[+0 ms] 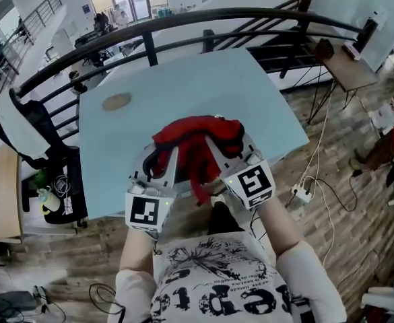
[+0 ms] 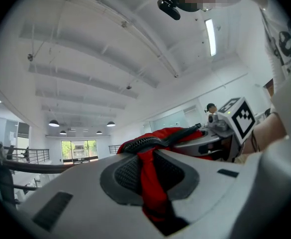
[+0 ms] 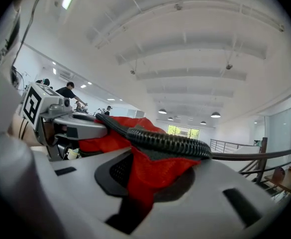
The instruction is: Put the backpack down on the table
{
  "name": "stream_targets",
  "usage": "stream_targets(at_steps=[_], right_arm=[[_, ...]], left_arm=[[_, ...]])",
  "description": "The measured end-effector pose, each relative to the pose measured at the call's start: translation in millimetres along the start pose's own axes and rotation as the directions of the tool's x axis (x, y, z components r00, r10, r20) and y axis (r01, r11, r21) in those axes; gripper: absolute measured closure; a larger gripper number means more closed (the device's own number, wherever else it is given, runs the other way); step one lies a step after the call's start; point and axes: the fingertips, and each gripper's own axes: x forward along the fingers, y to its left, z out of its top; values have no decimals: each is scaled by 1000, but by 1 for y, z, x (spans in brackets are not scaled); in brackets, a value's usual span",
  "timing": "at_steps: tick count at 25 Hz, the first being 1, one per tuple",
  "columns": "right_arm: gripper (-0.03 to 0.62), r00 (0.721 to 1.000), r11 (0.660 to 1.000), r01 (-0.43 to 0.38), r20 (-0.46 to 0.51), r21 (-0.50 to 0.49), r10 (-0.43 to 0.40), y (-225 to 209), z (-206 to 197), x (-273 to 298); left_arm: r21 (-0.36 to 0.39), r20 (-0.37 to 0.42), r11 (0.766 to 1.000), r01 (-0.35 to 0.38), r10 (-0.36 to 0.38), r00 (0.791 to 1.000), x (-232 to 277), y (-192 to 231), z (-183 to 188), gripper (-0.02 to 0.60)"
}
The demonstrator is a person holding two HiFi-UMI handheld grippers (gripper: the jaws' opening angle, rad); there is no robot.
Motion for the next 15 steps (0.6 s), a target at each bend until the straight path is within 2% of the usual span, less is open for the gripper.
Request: stream_targets(at_steps=[6, 11, 15], right_arm=[[536, 993, 993, -118, 34, 14, 117, -73, -19, 70], [534, 978, 982, -189, 81, -21, 190, -137, -25, 133], [534, 968, 970, -239, 72, -36, 241, -171, -36, 179]], left_arm=[[7, -22, 991, -131, 131, 991, 87, 36, -11, 528], [12, 0, 976, -216, 216, 976, 163, 72, -16, 528], [1, 23, 965, -264, 263, 964, 213, 103, -28, 528]])
